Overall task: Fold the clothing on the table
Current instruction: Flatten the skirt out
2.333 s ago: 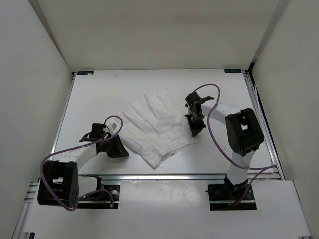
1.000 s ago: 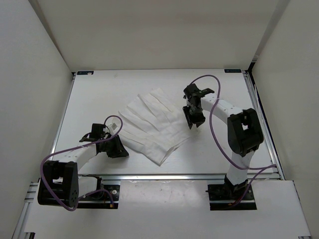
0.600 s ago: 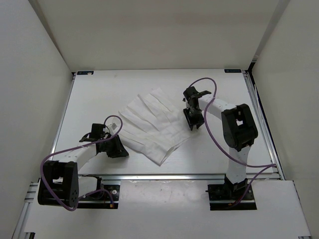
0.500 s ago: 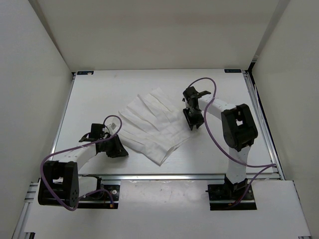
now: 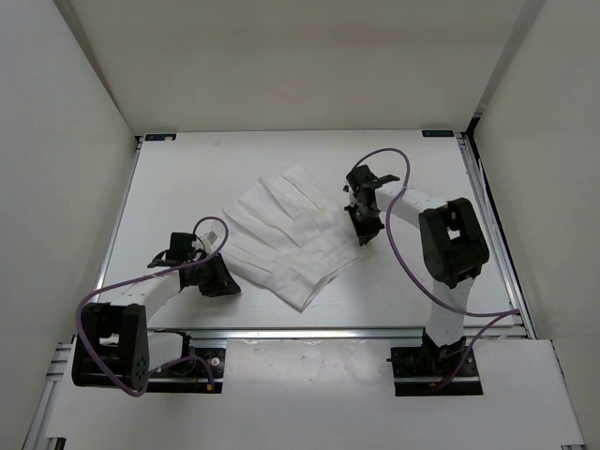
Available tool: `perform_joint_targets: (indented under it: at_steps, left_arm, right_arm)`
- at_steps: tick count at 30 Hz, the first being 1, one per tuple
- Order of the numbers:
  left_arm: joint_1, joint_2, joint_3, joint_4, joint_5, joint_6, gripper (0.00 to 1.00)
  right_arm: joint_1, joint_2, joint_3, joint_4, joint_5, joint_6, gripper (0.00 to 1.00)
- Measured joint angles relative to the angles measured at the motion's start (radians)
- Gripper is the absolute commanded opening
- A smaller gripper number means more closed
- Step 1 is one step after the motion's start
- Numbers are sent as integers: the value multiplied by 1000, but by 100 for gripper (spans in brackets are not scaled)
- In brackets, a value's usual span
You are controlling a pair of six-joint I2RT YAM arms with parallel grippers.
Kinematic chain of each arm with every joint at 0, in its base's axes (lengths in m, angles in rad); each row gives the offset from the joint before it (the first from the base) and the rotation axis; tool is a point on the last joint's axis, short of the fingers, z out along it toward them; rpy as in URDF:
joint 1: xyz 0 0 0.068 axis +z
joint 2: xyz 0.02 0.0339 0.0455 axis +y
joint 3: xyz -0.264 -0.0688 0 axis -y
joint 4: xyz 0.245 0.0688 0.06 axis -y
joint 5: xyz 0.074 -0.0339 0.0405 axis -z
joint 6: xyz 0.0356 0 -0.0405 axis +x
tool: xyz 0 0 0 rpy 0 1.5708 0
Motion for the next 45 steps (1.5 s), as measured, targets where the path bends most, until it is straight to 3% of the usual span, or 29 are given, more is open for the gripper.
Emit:
perform_joint_targets:
  at_steps: [5,13,25,35,39,42,45]
  left_arm:
    - [2,0,0,0,0,0,32]
    - [7,0,0,1,0,-3,32]
    - [13,0,-2,7,1,-7,32]
    - [25,-23,-21,16,11,-17,27]
    - [26,-39,-24,17,14,-19,27]
    - [26,-50,-24,19,15,-19,27]
    - [20,-55,-26,24,15,-22,26]
  right_arm:
    - [0,-8,-6,3,2,8,0]
    - [-2,-8,87,-108,10,14,1]
    - [-42,-15,198,-179,-108,40,0]
    - [-116,-90,682,-241,-260,140,0]
    - [-174,-156,701,-216,-345,182,0]
    - [-172,-190,679,-213,-237,209,0]
    - [-51,-212,670,-204,-2,197,0]
